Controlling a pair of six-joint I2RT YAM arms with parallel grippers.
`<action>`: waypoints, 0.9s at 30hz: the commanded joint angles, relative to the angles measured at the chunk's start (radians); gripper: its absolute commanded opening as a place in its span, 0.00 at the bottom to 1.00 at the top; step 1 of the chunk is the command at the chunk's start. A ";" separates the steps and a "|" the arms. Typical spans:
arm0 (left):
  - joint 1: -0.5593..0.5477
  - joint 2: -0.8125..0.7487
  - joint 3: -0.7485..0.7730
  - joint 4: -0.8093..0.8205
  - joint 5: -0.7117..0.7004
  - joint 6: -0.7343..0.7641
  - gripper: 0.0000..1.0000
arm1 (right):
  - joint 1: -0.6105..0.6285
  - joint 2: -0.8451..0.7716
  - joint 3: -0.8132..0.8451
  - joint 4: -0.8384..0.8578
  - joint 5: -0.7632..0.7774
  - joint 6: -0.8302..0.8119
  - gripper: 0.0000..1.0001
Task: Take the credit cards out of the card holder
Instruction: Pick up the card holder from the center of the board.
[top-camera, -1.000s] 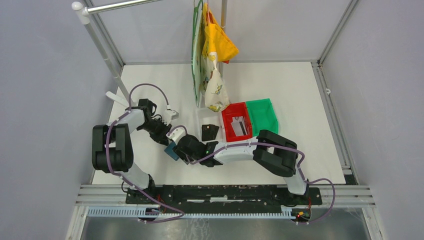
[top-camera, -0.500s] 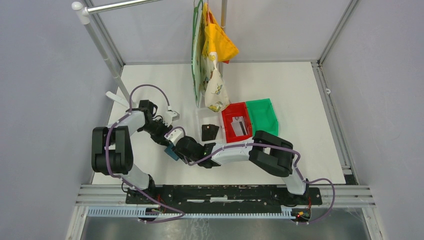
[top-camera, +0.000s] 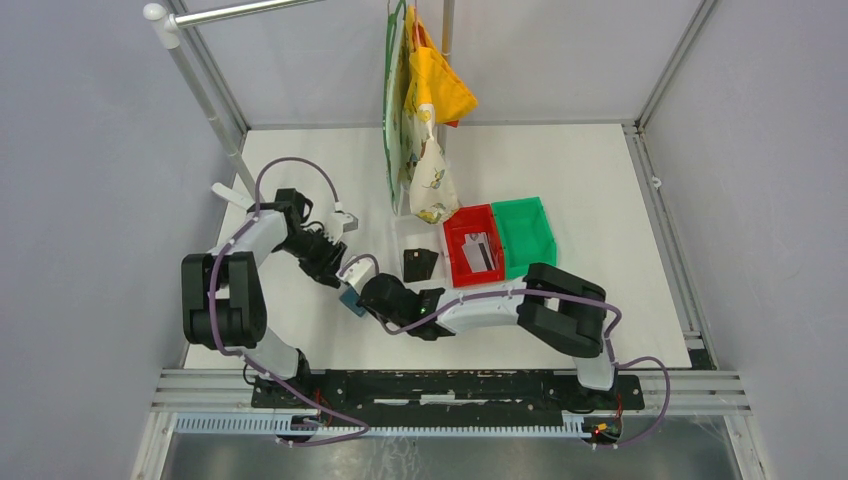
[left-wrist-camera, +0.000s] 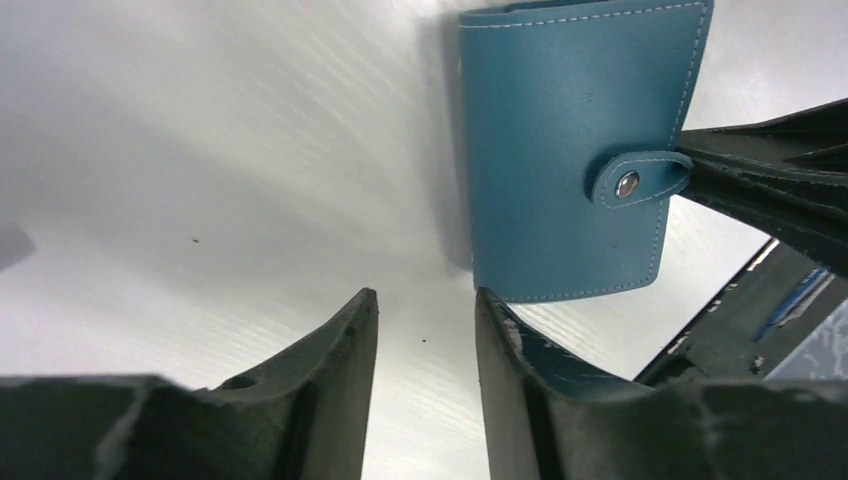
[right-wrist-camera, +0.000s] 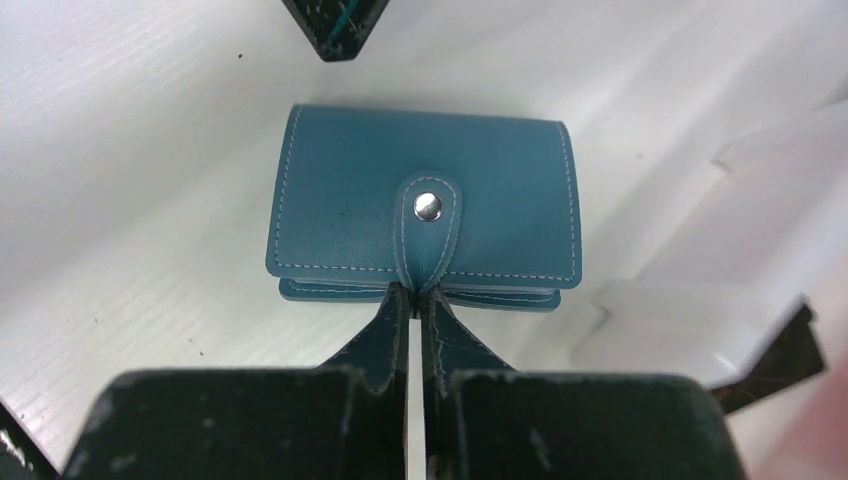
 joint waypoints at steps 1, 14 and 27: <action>0.017 -0.042 0.123 -0.162 0.106 0.076 0.50 | -0.003 -0.157 -0.046 0.126 0.060 -0.064 0.00; 0.020 -0.093 0.326 -0.484 0.455 0.132 0.93 | -0.003 -0.376 -0.068 0.134 0.097 -0.263 0.00; 0.018 -0.130 0.517 -0.597 0.788 -0.040 0.96 | -0.003 -0.646 -0.202 0.262 0.172 -0.301 0.00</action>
